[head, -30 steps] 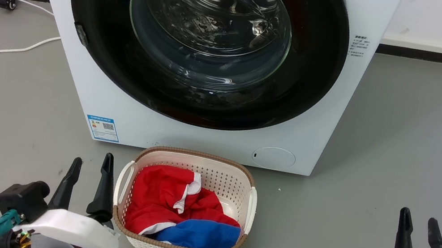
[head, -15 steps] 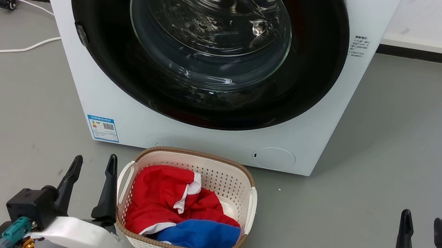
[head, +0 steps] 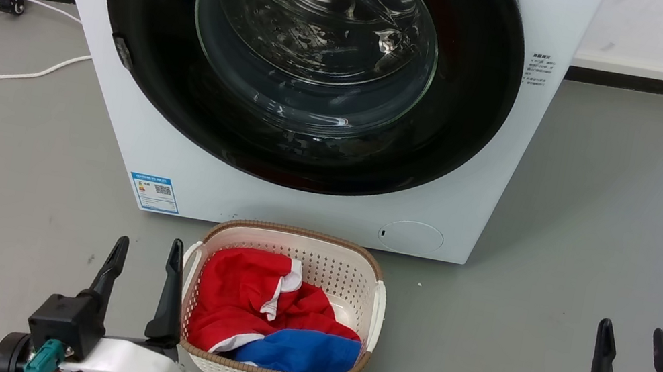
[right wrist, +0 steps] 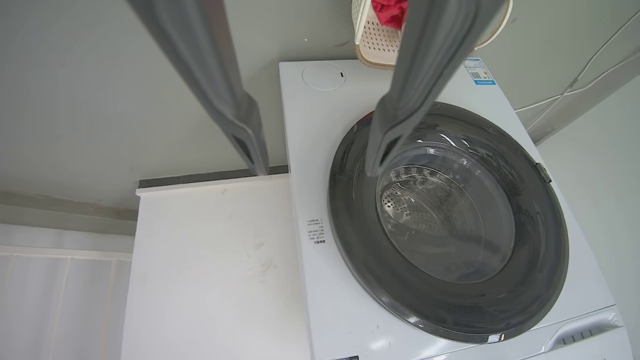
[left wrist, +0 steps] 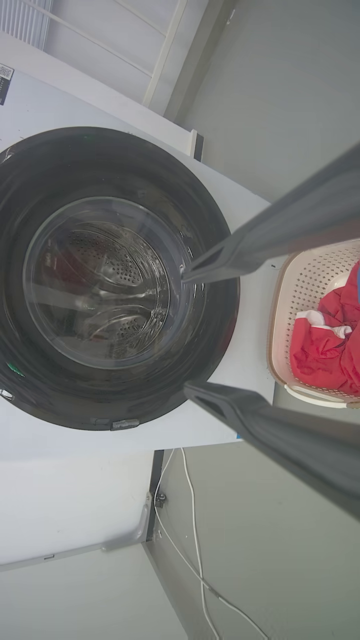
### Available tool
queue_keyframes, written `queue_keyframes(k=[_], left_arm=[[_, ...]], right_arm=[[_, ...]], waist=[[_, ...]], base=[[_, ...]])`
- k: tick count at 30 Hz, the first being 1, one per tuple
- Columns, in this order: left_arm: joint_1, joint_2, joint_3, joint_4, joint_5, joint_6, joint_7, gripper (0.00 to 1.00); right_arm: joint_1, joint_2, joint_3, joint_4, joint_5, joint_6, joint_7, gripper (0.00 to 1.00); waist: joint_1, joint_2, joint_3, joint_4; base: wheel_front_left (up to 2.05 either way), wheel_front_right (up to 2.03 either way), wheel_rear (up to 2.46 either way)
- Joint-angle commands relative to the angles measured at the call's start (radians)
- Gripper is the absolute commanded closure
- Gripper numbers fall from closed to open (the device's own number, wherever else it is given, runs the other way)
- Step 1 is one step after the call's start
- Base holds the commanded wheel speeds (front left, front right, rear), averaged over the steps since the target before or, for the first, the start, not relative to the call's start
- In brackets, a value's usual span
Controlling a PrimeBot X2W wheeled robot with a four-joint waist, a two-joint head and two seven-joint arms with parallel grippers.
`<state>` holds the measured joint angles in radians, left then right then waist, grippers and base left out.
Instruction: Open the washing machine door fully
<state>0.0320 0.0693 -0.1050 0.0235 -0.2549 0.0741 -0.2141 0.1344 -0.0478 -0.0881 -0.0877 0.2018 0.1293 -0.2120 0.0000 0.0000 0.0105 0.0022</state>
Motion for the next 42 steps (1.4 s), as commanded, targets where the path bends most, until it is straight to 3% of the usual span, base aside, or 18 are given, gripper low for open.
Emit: queue_keyframes(k=[1, 27, 42], left_arm=[[0.002, -0.001, 0.002, -0.003, 0.022, -0.002, -0.007, 0.00], [0.026, -0.019, 0.016, 0.043, 0.136, -0.042, -0.054, 0.00], [0.018, -0.019, 0.017, 0.075, 0.102, -0.032, -0.052, 0.00]], right_arm=[[0.011, -0.004, 0.001, -0.012, -0.021, 0.002, -0.010, 0.00], [0.044, -0.004, 0.014, -0.037, -0.135, 0.001, -0.055, 0.00], [0.049, -0.004, 0.020, -0.005, -0.066, 0.001, -0.054, 0.00]], waist=[[0.0000, 0.0000, 0.000, 0.000], [0.0000, 0.0000, -0.003, 0.005], [0.0000, 0.0000, -0.002, 0.008]], base=[[0.00, 0.00, 0.00], [0.00, 0.00, 0.00], [0.00, 0.00, 0.00]])
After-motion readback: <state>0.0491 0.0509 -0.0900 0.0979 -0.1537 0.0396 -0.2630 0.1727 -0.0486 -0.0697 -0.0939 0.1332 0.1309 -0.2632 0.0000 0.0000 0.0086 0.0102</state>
